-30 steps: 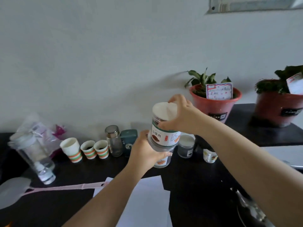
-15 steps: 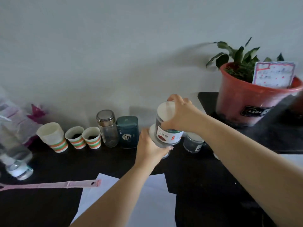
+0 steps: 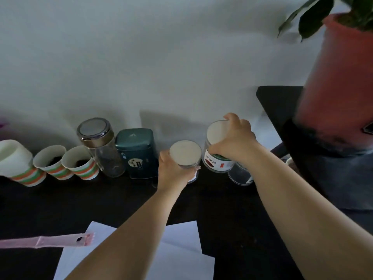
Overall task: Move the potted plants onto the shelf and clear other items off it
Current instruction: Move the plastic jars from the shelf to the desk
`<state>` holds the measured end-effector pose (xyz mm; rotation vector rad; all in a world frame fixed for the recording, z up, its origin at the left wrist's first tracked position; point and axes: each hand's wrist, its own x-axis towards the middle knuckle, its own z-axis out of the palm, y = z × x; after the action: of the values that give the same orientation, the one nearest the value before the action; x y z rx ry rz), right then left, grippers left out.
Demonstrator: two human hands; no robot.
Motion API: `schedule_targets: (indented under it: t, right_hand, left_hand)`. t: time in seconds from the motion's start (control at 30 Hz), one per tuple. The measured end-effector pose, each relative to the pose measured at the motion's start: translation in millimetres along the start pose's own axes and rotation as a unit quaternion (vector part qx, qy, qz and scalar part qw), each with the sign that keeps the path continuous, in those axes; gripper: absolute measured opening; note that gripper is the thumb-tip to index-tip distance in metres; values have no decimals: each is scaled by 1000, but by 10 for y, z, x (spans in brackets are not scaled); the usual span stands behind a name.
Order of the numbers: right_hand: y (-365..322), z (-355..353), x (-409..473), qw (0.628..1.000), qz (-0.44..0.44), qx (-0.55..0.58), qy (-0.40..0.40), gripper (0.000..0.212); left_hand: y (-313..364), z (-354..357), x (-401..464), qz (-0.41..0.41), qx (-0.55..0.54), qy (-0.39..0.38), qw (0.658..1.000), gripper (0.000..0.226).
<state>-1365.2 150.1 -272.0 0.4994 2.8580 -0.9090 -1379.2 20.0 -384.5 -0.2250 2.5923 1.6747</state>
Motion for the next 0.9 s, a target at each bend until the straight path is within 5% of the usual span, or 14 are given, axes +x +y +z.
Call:
schedule_targets:
  t: [0.47, 0.9]
  right_hand:
    - [578, 383, 246, 992, -78, 51, -84, 96]
    - [655, 373, 404, 969, -124, -159, -140, 96]
  left_hand:
    - [-203, -29, 85, 71, 73, -40, 994, 102]
    - [-244, -194, 237, 84, 136, -105, 982, 91]
